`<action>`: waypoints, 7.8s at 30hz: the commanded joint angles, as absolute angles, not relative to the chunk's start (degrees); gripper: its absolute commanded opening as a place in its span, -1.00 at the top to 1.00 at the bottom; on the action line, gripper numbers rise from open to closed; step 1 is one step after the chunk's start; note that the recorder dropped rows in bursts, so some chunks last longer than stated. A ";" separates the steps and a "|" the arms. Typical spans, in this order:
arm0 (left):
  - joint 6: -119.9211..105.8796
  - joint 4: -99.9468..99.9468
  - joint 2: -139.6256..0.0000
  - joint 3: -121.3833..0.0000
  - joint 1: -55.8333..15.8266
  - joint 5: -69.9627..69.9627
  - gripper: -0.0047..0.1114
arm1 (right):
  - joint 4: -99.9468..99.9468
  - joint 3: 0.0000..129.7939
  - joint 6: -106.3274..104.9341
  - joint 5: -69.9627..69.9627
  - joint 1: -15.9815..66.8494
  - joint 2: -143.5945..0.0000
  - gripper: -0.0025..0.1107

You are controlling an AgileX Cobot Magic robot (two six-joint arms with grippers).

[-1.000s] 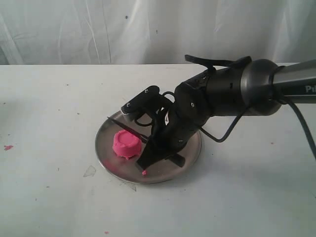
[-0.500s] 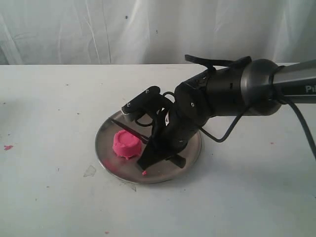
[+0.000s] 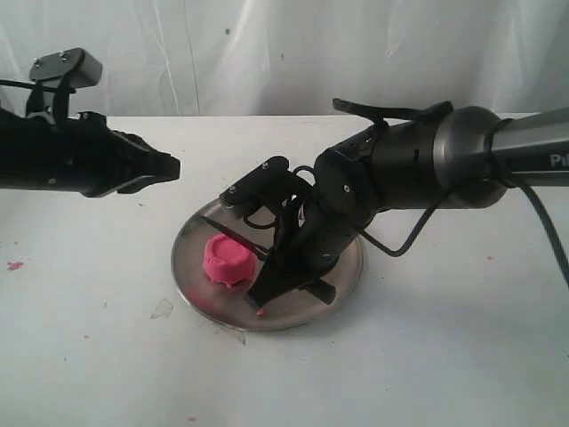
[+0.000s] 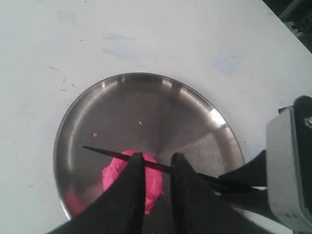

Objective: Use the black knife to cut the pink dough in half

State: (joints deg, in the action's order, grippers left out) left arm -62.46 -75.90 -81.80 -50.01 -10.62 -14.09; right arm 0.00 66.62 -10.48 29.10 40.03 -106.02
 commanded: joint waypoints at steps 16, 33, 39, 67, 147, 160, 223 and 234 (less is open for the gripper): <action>-78.24 -86.04 -100.17 -58.57 -10.43 -19.68 0.92 | -0.42 66.75 -10.68 29.17 41.09 -105.85 0.91; -78.46 -79.02 -103.66 -58.57 -5.33 -23.01 0.92 | -0.42 66.75 -10.68 29.53 41.09 -105.85 0.91; -77.77 -81.06 -104.17 -62.88 6.98 -45.36 0.92 | -0.42 66.75 -10.68 29.78 41.09 -105.85 0.91; -72.16 -77.68 -114.23 -68.64 0.59 -48.04 0.92 | -0.42 66.75 -10.68 27.65 41.09 -107.40 0.91; -76.72 -83.90 -121.95 -68.73 -0.40 -45.76 0.92 | 0.00 68.61 -10.16 29.27 40.97 -112.17 0.91; -76.85 -83.33 -122.54 -68.73 -0.40 -45.50 0.92 | 0.00 70.44 -10.16 30.09 40.97 -112.11 0.91; -76.98 -83.40 -122.67 -68.73 -0.40 -45.76 0.92 | 0.00 72.58 -10.27 33.41 40.97 -114.37 0.91; -76.98 -82.92 -122.77 -68.73 -0.40 -44.39 0.92 | 0.00 72.58 -10.27 33.30 40.97 -113.78 0.91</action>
State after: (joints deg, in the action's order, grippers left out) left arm -76.70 -83.49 -122.35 -68.71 -0.02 -45.43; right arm 0.00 72.48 -9.66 33.01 41.07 -114.22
